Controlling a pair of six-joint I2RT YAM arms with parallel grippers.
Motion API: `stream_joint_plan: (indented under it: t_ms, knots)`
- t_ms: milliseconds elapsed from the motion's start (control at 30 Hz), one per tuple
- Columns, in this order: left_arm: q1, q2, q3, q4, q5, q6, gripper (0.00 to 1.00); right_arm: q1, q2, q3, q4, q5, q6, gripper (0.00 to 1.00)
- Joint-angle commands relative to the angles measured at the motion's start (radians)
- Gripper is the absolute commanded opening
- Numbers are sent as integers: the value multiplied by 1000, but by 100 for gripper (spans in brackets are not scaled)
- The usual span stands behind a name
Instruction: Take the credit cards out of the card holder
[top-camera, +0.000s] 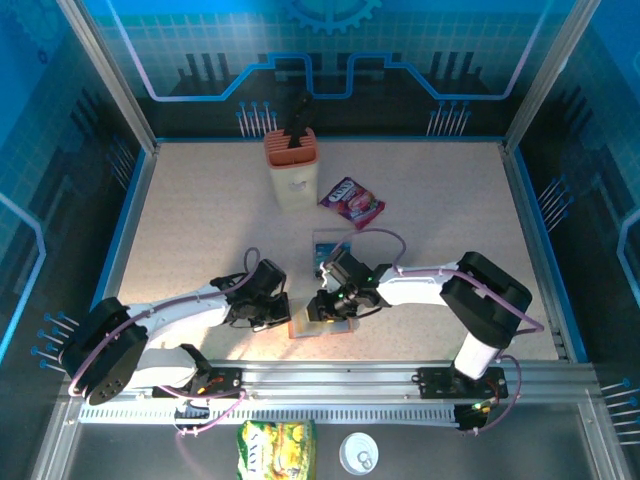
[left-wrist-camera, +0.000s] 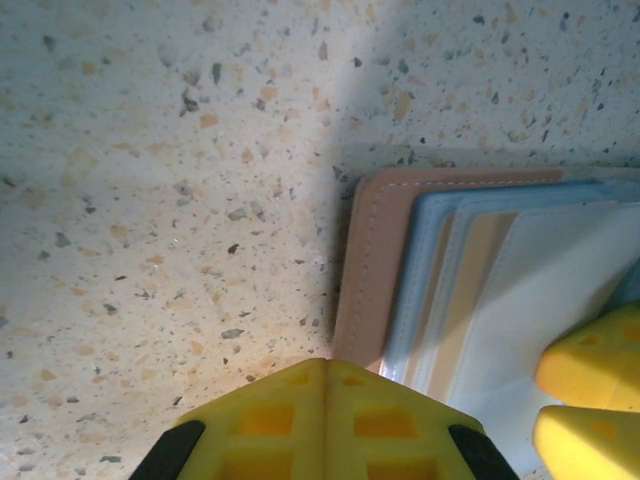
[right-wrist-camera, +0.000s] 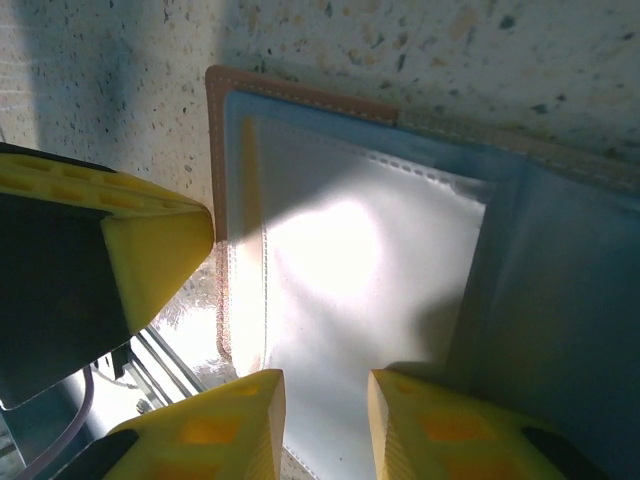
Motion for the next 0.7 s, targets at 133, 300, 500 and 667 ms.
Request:
stream_joint_plan:
  t_ms: [133, 300, 500, 667]
  knots:
    - [-1, -27, 26, -59, -27, 17, 0, -27, 2, -70, 106, -55, 39, 29]
    - [-1, -65, 44, -45, -27, 18, 2, -44, 14, -118, 207, -93, 69, 29]
    - [-2, -110, 86, -30, -9, 6, 8, -68, 27, -180, 330, -135, 105, 28]
    - [-3, -93, 61, 84, 60, -44, 18, -74, 28, -201, 358, -146, 105, 28]
